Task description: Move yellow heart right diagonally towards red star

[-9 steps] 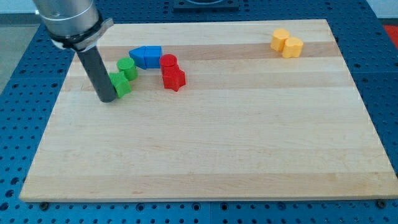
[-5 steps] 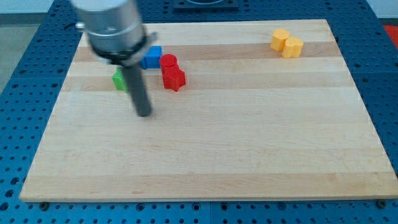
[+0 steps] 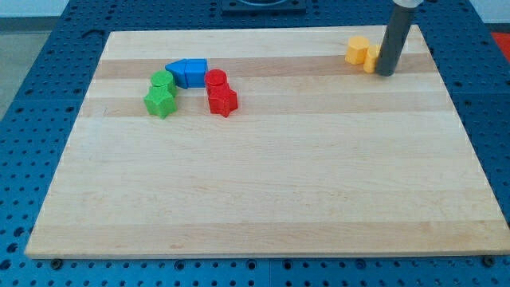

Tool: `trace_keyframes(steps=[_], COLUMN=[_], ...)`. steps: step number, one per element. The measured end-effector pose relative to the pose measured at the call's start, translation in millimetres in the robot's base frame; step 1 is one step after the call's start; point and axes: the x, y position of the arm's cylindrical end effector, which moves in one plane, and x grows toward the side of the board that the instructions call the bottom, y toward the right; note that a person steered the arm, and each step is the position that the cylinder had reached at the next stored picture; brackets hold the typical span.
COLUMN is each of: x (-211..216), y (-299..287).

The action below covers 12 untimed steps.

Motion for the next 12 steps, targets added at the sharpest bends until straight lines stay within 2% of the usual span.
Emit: trace_keyframes(steps=[2,3,4,5,6,7,9,10,11,12], x=[-10,-23,-38,-29,-1,4,40,24,37,72], y=[47,47,17,-31,-78,-84,-121,-88,-66,-81])
